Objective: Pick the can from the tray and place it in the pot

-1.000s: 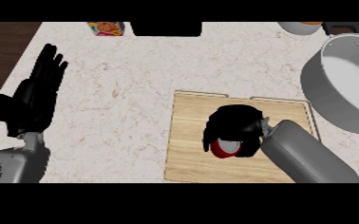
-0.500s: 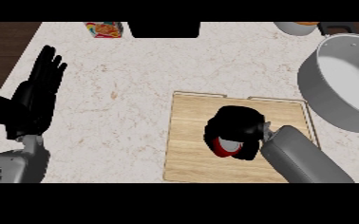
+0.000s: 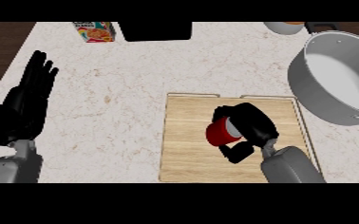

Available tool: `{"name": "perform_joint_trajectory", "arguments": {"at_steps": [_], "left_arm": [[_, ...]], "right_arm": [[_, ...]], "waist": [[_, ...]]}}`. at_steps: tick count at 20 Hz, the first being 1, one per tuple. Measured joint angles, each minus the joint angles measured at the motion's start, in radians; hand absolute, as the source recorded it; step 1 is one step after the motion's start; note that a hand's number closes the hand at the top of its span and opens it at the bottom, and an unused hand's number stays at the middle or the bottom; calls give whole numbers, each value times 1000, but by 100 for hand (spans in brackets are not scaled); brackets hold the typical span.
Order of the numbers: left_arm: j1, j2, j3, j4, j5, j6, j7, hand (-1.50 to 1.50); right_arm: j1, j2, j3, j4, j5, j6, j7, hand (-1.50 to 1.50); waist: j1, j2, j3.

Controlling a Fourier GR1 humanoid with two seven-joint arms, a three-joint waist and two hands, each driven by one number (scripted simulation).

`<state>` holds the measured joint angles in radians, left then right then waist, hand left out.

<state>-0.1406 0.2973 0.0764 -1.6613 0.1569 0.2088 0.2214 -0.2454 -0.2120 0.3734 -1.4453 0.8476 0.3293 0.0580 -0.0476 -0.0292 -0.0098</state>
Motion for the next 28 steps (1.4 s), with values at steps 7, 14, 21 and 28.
{"name": "perform_joint_trajectory", "arguments": {"at_steps": [7,14,21,28], "left_arm": [[-3,-7,-1,11,-1,-12,-14,0],[-20,-9,-2,4,-4,-10,4,0],[-40,-21,-10,5,-15,-20,13,0],[-40,-43,-11,3,-33,-27,5,0]], "right_arm": [[152,100,-26,-306,63,-116,267,150],[184,134,-123,-591,146,-258,394,150],[162,76,-342,-737,79,-253,431,150],[99,-6,-603,-629,-117,-253,358,150]], "waist": [[10,16,7],[20,21,9],[37,27,10],[45,29,10]]}}
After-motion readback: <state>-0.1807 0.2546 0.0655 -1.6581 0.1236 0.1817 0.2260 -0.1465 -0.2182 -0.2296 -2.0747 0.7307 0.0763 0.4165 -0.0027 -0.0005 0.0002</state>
